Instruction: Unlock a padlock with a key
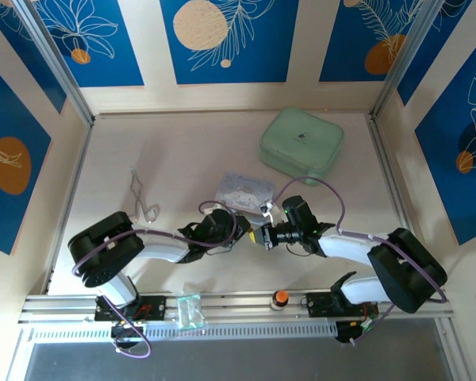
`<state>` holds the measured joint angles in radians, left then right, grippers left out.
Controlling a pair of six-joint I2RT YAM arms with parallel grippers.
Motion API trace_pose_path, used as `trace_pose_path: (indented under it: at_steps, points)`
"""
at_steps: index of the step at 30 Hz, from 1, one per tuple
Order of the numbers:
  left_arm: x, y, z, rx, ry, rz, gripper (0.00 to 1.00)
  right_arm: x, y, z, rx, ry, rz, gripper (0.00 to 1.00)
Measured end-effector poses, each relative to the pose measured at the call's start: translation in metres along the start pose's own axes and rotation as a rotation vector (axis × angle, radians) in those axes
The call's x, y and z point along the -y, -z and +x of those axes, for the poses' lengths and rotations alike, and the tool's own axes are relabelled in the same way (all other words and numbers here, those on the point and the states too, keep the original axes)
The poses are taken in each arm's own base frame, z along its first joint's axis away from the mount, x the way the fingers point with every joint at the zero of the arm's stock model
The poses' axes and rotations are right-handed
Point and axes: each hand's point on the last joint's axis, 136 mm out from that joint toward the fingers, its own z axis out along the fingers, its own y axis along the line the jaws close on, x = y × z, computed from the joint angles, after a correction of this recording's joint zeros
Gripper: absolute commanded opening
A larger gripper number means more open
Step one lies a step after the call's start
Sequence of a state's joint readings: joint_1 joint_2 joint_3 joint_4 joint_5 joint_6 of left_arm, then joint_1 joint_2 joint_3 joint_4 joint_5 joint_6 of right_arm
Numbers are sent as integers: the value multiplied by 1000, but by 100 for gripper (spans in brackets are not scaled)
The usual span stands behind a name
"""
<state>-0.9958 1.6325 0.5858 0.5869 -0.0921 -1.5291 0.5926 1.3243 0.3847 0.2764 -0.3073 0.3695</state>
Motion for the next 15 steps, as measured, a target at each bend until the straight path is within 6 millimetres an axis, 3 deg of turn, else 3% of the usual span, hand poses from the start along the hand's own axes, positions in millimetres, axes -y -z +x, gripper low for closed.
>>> trace_pose_path:
  at_steps: [15]
  points:
    - [0,2,2,-12,12,25,0,6,4,2,-24,-185,-63,20]
